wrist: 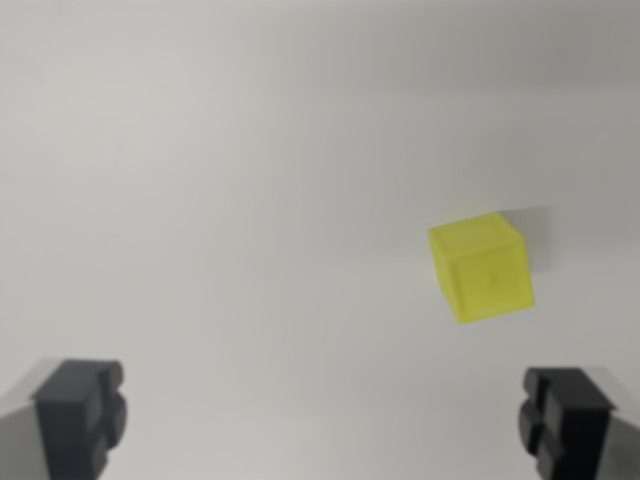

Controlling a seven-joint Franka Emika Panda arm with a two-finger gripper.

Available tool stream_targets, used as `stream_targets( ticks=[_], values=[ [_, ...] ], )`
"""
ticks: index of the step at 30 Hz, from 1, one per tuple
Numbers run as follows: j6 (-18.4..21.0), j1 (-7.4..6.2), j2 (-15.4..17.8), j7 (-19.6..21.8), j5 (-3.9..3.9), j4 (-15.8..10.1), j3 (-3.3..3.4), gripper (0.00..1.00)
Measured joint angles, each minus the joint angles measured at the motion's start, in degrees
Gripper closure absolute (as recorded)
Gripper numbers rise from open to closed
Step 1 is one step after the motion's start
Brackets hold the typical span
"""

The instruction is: Pick yellow cube

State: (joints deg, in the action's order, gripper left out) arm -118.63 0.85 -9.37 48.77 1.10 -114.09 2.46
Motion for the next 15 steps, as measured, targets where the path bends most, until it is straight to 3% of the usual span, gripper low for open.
stream_targets(
  ticks=[6, 15],
  values=[
    [-0.4, 0.10, 0.1, -0.4, 0.00, -0.4, 0.01, 0.00],
    [-4.3, 1.23, 0.5, -3.1, 0.04, -4.1, 0.02, 0.00]
  ],
)
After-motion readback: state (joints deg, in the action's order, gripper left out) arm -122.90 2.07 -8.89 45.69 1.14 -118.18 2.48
